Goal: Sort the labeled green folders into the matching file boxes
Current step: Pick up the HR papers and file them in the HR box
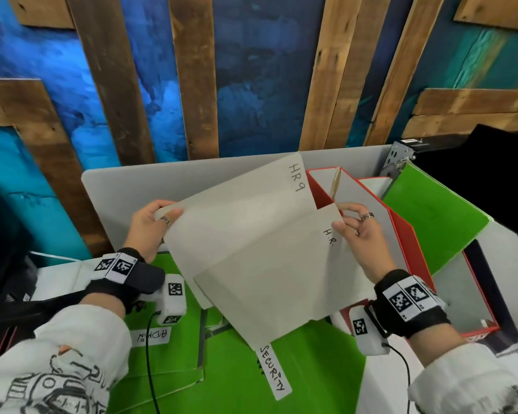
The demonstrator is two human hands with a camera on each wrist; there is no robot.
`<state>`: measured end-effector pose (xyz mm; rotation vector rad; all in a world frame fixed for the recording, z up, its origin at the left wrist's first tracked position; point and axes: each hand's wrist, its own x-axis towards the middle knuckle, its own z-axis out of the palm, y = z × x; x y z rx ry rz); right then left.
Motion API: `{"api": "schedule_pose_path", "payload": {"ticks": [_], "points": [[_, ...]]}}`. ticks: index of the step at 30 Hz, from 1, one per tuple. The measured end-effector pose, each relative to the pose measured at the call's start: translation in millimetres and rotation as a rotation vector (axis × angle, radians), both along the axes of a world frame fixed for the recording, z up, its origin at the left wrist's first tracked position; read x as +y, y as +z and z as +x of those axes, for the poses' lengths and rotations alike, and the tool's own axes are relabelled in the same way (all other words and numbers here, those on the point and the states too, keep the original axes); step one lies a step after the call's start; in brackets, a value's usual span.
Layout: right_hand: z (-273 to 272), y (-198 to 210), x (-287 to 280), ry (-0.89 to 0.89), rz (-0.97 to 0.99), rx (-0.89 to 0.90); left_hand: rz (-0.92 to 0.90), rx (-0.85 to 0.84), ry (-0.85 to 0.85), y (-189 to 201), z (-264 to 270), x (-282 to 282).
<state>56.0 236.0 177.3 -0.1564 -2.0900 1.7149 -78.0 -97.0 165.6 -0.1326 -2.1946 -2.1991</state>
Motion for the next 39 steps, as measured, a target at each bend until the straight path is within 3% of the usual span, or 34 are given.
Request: {"api": "schedule_pose_path", "payload": {"ticks": [9, 11, 13, 15, 17, 19, 21, 24, 27, 31, 33, 36, 39], "points": [[-24.8, 15.8, -4.6, 0.078, 0.004, -0.024, 0.127, -0.121, -0.177, -2.6, 2.2, -10.2], [-23.6, 17.8, -6.4, 0.080, 0.025, -0.003, 0.003, -0.164, -0.242, -1.9, 2.2, -15.7], [-21.5, 21.2, -9.4, 0.084, 0.053, 0.018, -0.272, -0.177, -0.358, 4.2, 3.9, -17.1], [-20.9, 25.7, -16.1, 0.111, 0.094, 0.024, -0.433, -0.173, -0.496, 14.7, 10.0, -8.4], [-21.6, 31.5, -26.9, 0.130, 0.145, 0.036, -0.516, -0.113, -0.559, 23.5, 19.5, 10.5], [-21.5, 38.8, -39.4, 0.124, 0.188, 0.058, -0.593, 0.021, -0.517, 26.1, 30.0, 34.2], [-20.2, 47.0, -49.9, 0.089, 0.240, 0.080, -0.495, 0.081, -0.442, 22.6, 40.5, 54.5], [-17.1, 56.2, -53.1, 0.050, 0.299, 0.120, -0.274, 0.036, -0.362, 10.7, 46.7, 69.0], [-16.5, 55.6, -35.6, -0.001, 0.334, 0.156, -0.182, 0.011, -0.291, 2.9, 45.4, 69.7], [-14.8, 33.4, 3.7, -0.263, 0.420, 0.038, -0.052, 0.006, -0.169, -1.4, 39.5, 60.9], [-10.4, 16.7, 13.7, -0.270, 0.259, -0.075, -0.037, 0.024, -0.116, -2.6, 35.4, 56.4], [-2.1, -5.4, 8.7, -0.081, -0.055, -0.248, 0.028, 0.046, -0.039, -1.3, 33.1, 56.1], [-4.0, -23.7, 2.7, 0.010, -0.279, -0.283, 0.043, 0.092, 0.004, 0.4, 35.6, 61.8]]}}
